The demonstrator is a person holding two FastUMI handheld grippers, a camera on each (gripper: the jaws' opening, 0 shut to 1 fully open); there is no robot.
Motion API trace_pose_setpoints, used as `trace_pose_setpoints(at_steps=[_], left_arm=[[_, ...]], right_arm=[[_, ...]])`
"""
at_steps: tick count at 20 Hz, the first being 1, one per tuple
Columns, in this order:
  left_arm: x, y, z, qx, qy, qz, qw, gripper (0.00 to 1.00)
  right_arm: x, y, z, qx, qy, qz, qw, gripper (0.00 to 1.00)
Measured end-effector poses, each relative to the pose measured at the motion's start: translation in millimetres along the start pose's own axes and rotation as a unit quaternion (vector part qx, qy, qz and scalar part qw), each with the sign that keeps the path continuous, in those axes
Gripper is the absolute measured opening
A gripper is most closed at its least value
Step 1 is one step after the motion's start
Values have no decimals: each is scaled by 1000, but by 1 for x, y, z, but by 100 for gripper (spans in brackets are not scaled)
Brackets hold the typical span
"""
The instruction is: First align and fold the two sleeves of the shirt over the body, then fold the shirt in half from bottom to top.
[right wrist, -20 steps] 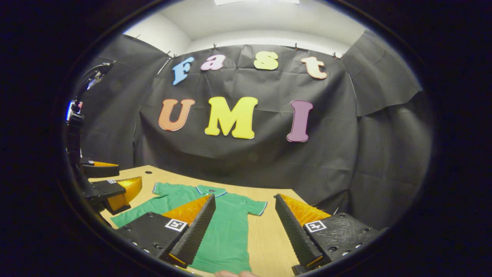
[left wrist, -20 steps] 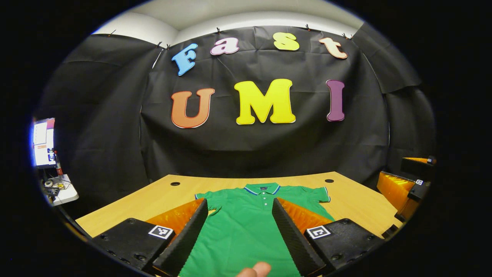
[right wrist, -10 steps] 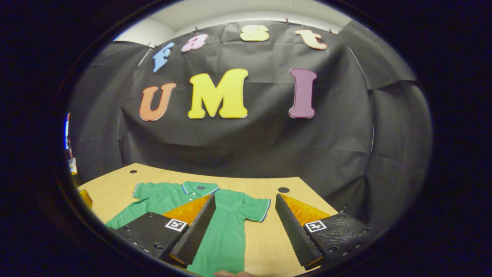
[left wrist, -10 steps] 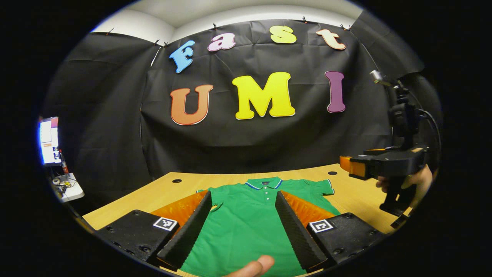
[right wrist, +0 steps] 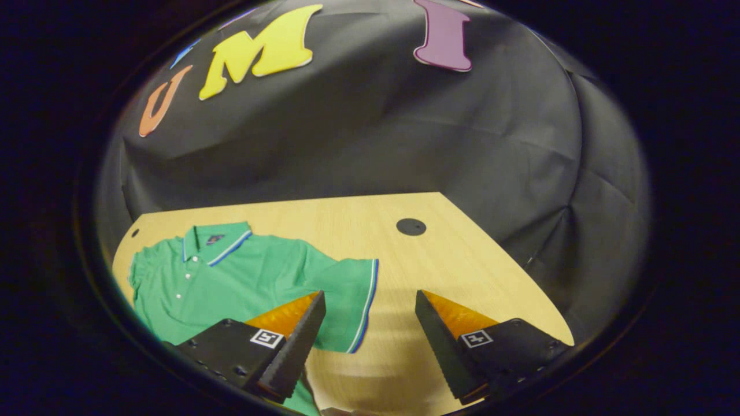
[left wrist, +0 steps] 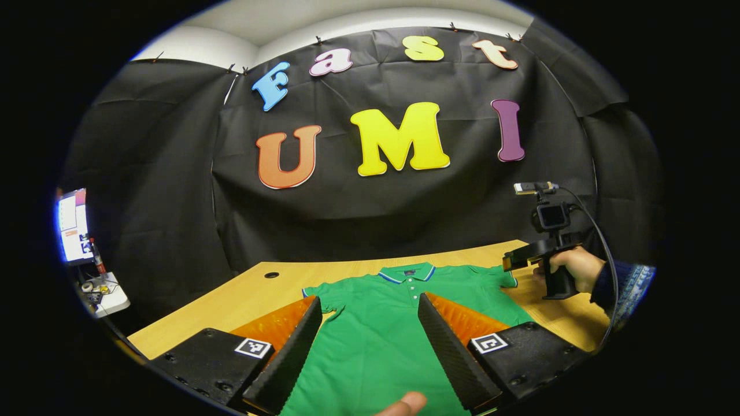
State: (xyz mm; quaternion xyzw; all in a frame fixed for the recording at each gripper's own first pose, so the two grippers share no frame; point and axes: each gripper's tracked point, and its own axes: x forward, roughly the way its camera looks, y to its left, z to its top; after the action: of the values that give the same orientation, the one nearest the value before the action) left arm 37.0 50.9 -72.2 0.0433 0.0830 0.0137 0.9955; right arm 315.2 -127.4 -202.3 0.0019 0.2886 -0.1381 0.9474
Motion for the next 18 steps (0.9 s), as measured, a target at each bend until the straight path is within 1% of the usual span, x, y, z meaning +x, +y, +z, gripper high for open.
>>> trace_pose_setpoints(at_steps=[1, 2, 3, 6, 7, 8, 9, 10, 11, 13, 14, 15, 16, 18], left_arm=[[1, 2, 0, -3, 1, 0, 1000, 100], [3, 3, -2, -7, 4, 1, 1000, 100], [5, 5, -3, -11, 6, 2, 1000, 100], [8, 5, -8, -16, 13, 2, 1000, 100], [8, 6, -8, -15, 15, 3, 1000, 100], [9, 6, -10, -15, 17, 3, 1000, 100], [9, 6, -10, -15, 18, 3, 1000, 100], [9, 5, -12, -14, 20, 3, 1000, 100], [9, 5, -12, -14, 22, 3, 1000, 100], [9, 7, -12, -13, 24, 6, 1000, 100], [8, 11, -11, -12, 22, 11, 1000, 100], [7, 14, -7, -12, 17, 17, 1000, 100], [7, 18, -5, -12, 14, 22, 1000, 100], [6, 25, -5, -19, 14, 29, 999, 100]], right_arm=[[6, 0, -1, -2, 6, -1, 1000, 94], [11, 1, -3, -2, 10, 4, 1000, 96], [15, 2, -1, 0, 9, 8, 1000, 95], [28, 5, -12, 1, 31, 16, 999, 91], [28, 8, -15, 3, 38, 29, 999, 82], [31, 12, -13, 19, 36, 43, 998, 85], [32, 12, -15, 25, 36, 40, 998, 69], [32, 9, -13, 27, 33, 41, 998, 60], [35, 13, -14, 31, 33, 52, 998, 50], [32, 15, -12, 44, 36, 56, 997, 21], [31, 17, -12, 40, 34, 56, 997, 11], [31, 19, -13, 26, 33, 57, 998, 10], [31, 18, -11, 7, 29, 50, 998, 1], [27, 21, -8, -10, 34, 37, 999, 1]])
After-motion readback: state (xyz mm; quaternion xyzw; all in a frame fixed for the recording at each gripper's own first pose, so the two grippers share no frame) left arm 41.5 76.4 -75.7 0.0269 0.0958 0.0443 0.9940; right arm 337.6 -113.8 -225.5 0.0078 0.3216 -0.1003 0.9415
